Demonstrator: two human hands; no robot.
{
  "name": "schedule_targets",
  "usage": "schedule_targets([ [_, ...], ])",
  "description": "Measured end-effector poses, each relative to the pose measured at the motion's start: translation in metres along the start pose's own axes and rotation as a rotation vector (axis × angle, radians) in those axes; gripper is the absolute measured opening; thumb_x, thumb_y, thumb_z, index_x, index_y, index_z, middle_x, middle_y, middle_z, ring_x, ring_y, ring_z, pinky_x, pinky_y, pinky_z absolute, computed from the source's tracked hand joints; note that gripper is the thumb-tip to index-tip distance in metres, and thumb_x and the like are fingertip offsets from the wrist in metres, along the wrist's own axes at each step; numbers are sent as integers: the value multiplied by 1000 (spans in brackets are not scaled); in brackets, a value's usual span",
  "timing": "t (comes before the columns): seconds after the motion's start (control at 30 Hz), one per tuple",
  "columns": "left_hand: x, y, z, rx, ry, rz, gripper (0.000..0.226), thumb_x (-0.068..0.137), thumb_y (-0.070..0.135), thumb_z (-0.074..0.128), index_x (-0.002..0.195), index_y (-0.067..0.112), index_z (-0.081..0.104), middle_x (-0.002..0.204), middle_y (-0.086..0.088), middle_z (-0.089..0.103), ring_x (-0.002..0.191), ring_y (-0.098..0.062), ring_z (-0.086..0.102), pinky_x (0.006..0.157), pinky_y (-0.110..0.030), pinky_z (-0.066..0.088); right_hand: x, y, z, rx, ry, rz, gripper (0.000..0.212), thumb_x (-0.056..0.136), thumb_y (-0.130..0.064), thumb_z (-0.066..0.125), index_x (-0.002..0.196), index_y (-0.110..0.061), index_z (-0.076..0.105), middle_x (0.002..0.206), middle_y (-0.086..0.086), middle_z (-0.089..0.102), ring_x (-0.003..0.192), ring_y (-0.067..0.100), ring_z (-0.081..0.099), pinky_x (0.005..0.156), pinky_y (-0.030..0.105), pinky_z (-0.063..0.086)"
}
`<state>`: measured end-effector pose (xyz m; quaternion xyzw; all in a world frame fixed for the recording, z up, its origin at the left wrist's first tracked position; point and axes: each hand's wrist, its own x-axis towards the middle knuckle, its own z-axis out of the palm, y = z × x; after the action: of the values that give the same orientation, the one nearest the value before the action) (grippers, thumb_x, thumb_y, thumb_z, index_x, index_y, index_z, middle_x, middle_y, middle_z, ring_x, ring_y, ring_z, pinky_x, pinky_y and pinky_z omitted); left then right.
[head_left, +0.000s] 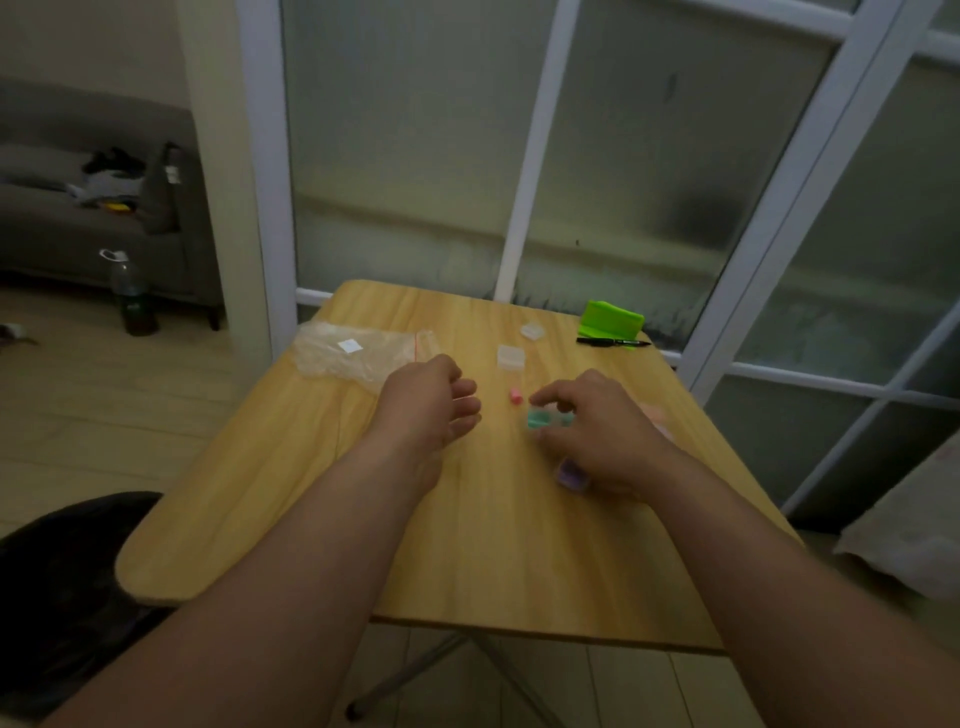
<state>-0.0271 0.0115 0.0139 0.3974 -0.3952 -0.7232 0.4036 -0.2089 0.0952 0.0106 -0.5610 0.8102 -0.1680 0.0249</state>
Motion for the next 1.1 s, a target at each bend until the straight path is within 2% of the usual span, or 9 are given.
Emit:
schedule_targets([
  [0.17, 13, 5, 2, -2, -8, 61, 15, 100, 14, 54, 107, 6, 64, 98, -12, 69, 79, -21, 65, 68, -33, 57, 3, 4, 2, -60, -79, -19, 51, 89, -47, 75, 138, -46, 63, 108, -9, 50, 111, 17, 50, 91, 37, 47],
  [0.27, 19, 9, 3, 33, -54, 125, 18, 102, 16, 55, 114, 7, 64, 105, -14, 70, 86, -23, 67, 77, -38, 60, 8, 9, -5, -44, -98, -45, 51, 90, -56, 73, 139, -50, 59, 110, -13, 51, 109, 13, 50, 95, 41, 50],
  [0.37, 28, 17, 4, 10, -72, 155, 20, 104, 17, 54, 117, 7, 65, 111, -15, 70, 90, -24, 67, 85, -42, 61, 27, 17, -8, 17, -30, -40, 39, 95, -56, 68, 133, -45, 65, 110, -12, 57, 105, 10, 54, 92, 38, 51],
  [0.47, 41, 29, 6, -20, -61, 227, 20, 105, 16, 53, 117, 7, 66, 107, -13, 68, 86, -20, 63, 80, -37, 61, 64, 31, -8, 39, 90, -27, 30, 100, -43, 66, 127, -32, 72, 115, -6, 67, 104, 11, 61, 87, 33, 49],
  [0.6, 62, 50, 5, -67, -7, 318, 21, 105, 14, 51, 116, 7, 67, 102, -10, 64, 81, -17, 60, 70, -30, 58, 128, 49, -3, 48, 113, 24, 29, 102, -27, 64, 129, -21, 74, 129, 1, 73, 118, 19, 65, 96, 32, 50],
  [0.77, 75, 57, 1, -126, -17, 259, 24, 103, 14, 55, 121, 3, 67, 101, -10, 61, 83, -19, 58, 67, -28, 59, 194, 59, 14, -77, 68, 50, 45, 99, -16, 56, 143, -18, 64, 144, 7, 65, 132, 28, 60, 110, 39, 48],
  [0.87, 79, 54, -3, -140, -26, 205, 27, 103, 15, 57, 124, 0, 67, 100, -9, 61, 85, -21, 57, 67, -27, 61, 226, 57, 24, -158, 4, 29, 56, 98, -19, 57, 154, -23, 53, 153, 9, 58, 139, 32, 55, 114, 44, 46],
  [0.97, 80, 51, -6, -146, -24, 185, 27, 103, 15, 57, 123, 0, 66, 99, -9, 61, 83, -21, 57, 69, -29, 61, 247, 53, 30, -227, -70, 19, 58, 102, -29, 58, 159, -27, 47, 161, 9, 50, 146, 32, 48, 119, 42, 42],
  [1.1, 81, 50, -7, -135, -27, 176, 25, 103, 15, 57, 121, 1, 67, 99, -9, 62, 82, -21, 57, 68, -29, 60, 260, 54, 36, -284, -145, 12, 43, 107, -24, 47, 148, -26, 61, 158, 4, 54, 144, 27, 50, 119, 35, 40],
])
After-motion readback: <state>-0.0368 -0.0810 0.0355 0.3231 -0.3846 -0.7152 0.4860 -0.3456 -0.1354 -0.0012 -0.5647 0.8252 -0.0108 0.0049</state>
